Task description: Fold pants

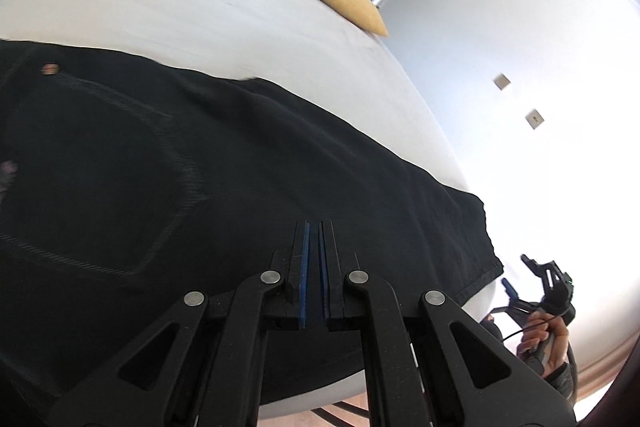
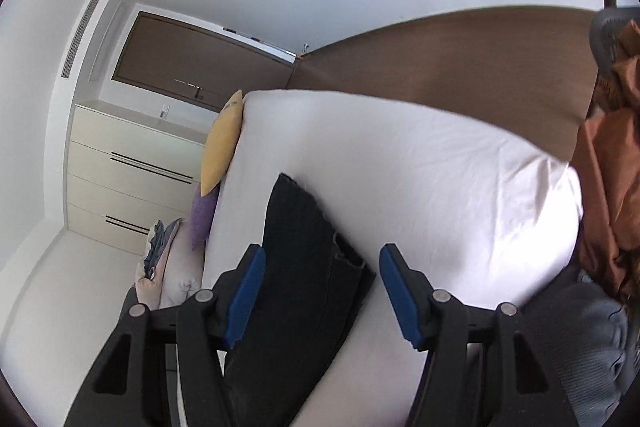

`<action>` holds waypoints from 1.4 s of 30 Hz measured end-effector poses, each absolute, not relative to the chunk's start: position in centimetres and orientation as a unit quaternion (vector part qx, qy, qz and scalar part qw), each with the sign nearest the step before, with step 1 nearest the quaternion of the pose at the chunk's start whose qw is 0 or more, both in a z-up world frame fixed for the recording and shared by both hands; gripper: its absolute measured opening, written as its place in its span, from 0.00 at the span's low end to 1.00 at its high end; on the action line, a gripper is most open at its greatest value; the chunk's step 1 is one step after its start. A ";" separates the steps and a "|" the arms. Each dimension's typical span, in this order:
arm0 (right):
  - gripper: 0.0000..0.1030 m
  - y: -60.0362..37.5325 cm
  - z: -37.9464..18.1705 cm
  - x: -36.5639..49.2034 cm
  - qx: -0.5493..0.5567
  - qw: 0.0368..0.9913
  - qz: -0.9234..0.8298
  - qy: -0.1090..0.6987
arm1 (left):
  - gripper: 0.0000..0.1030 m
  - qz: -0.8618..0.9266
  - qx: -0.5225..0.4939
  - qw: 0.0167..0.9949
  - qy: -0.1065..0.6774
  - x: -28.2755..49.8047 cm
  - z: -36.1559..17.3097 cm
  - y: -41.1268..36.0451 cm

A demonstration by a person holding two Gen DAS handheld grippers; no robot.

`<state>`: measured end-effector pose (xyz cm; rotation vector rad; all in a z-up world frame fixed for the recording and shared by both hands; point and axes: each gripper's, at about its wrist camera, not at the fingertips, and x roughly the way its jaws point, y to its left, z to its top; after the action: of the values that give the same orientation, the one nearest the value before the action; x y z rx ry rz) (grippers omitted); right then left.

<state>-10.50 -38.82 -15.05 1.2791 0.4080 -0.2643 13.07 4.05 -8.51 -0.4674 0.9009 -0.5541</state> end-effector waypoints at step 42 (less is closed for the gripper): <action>0.12 -10.7 -14.7 1.5 -0.088 0.924 -0.055 0.369 | 0.04 -0.305 -0.287 0.759 0.499 14.5 -15.3 1.2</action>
<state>1.50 -10.66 -14.66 -0.1804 0.7577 -0.1132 14.51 1.17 -15.28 -0.6248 1.0873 -0.6640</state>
